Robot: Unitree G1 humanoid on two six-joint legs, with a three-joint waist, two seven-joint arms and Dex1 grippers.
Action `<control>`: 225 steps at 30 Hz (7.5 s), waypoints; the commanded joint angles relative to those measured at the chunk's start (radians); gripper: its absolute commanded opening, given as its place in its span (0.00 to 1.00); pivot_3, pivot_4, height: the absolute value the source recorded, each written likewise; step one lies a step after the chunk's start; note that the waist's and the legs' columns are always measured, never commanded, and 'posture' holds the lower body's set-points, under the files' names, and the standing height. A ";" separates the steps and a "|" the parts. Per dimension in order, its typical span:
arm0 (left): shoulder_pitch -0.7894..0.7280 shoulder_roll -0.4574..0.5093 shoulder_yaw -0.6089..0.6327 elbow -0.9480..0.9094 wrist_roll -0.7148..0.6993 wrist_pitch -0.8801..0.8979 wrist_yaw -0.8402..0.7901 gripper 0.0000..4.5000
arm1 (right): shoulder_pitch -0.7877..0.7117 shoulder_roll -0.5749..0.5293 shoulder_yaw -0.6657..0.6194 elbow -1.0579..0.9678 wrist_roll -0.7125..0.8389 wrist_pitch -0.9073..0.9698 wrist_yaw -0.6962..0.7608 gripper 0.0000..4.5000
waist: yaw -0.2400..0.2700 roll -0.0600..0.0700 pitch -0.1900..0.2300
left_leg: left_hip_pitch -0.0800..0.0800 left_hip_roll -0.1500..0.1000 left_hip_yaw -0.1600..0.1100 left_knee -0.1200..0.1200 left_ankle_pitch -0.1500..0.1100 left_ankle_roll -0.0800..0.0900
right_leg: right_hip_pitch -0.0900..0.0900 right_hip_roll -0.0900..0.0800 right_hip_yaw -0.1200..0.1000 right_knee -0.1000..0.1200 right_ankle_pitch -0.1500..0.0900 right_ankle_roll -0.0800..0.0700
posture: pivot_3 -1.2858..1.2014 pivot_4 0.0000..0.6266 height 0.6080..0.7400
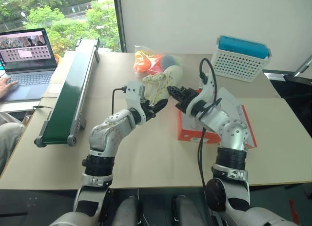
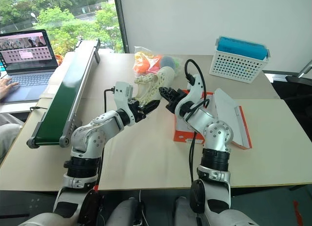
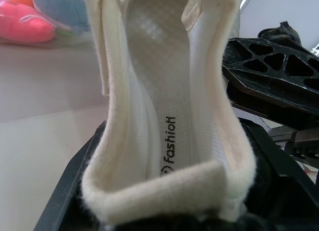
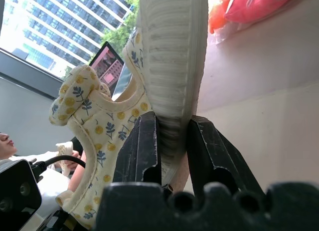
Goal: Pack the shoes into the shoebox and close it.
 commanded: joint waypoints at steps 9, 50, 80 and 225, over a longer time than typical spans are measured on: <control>0.065 0.017 -0.150 -0.091 0.068 -0.106 -0.125 0.99 | -0.092 -0.191 -0.094 0.002 -0.119 -0.156 -0.098 0.10 | 0.010 0.003 0.002 | -0.001 -0.001 0.000 0.000 0.000 -0.001 | 0.000 -0.001 0.000 0.000 0.000 0.000 | 0.52 0.24 0.73; 0.115 0.103 -0.189 -0.144 0.109 -0.193 -0.327 1.00 | -0.157 -0.823 0.591 0.452 -0.605 0.077 0.761 0.50 | 0.021 0.007 0.003 | -0.005 0.000 0.002 0.003 -0.004 0.007 | 0.000 -0.001 0.001 -0.011 0.001 0.003 | 0.52 0.24 0.73; -0.069 0.337 0.291 0.588 0.375 -0.446 0.273 1.00 | 0.337 -0.418 0.378 -0.529 -0.452 -0.228 0.656 0.77 | 0.031 0.001 0.000 | -0.005 -0.004 0.000 0.005 0.001 0.002 | 0.003 -0.005 -0.005 -0.013 0.007 0.008 | 0.52 0.24 0.73; -0.134 -0.117 0.143 0.162 -0.024 -0.152 0.084 0.06 | -0.203 0.008 0.014 0.054 -0.323 0.195 0.085 1.00 | 0.002 0.000 -0.001 | -0.004 -0.002 0.001 0.003 0.003 -0.001 | 0.001 -0.005 -0.008 -0.008 0.008 0.005 | 0.52 0.24 0.73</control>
